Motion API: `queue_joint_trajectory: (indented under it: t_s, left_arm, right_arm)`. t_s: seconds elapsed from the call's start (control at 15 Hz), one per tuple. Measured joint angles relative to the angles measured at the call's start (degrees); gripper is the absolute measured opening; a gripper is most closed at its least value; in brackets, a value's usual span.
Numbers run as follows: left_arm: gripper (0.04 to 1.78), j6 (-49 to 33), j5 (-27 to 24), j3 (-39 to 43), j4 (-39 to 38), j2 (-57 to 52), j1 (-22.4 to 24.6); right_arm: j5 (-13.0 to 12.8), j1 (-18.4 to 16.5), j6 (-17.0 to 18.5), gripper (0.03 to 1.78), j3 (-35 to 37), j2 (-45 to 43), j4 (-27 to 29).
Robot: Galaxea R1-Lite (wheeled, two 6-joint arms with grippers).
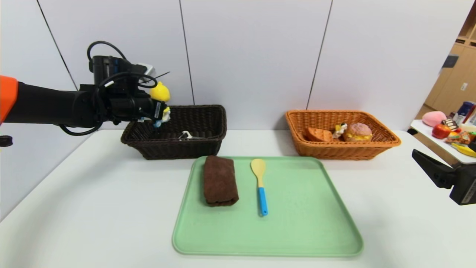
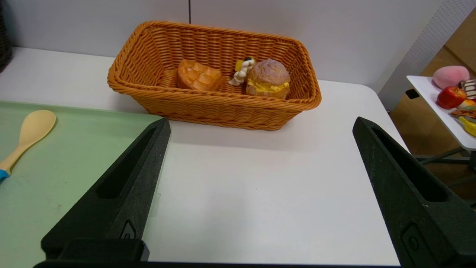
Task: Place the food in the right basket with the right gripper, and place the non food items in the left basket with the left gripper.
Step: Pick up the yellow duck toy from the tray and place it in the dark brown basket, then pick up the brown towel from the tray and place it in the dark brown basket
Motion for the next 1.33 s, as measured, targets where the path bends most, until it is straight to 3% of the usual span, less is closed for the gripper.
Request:
queue_joint_trajectory:
  t_s: [0.67,0.73,1.0,1.33]
  left_arm:
    - [0.38,-0.1,1.3,1.6,-0.8,2.2,0.6]
    - [0.43,0.0,1.2,2.1,-1.7,2.2,0.7]
    - [0.93,0.1,1.1,3.2,-4.5,2.2,1.0]
    - [1.30,-0.7,0.9,3.3,-4.5,1.0,1.0]
  right_arm:
    - [0.1,0.1,0.0,1.69,0.0,0.0,0.0]
    - [0.0,0.1,0.0,1.69,0.0,0.0,0.0]
    - [0.1,0.1,0.0,1.69,0.0,0.0,0.0]
    - [0.1,0.1,0.0,1.69,0.0,0.0,0.0]
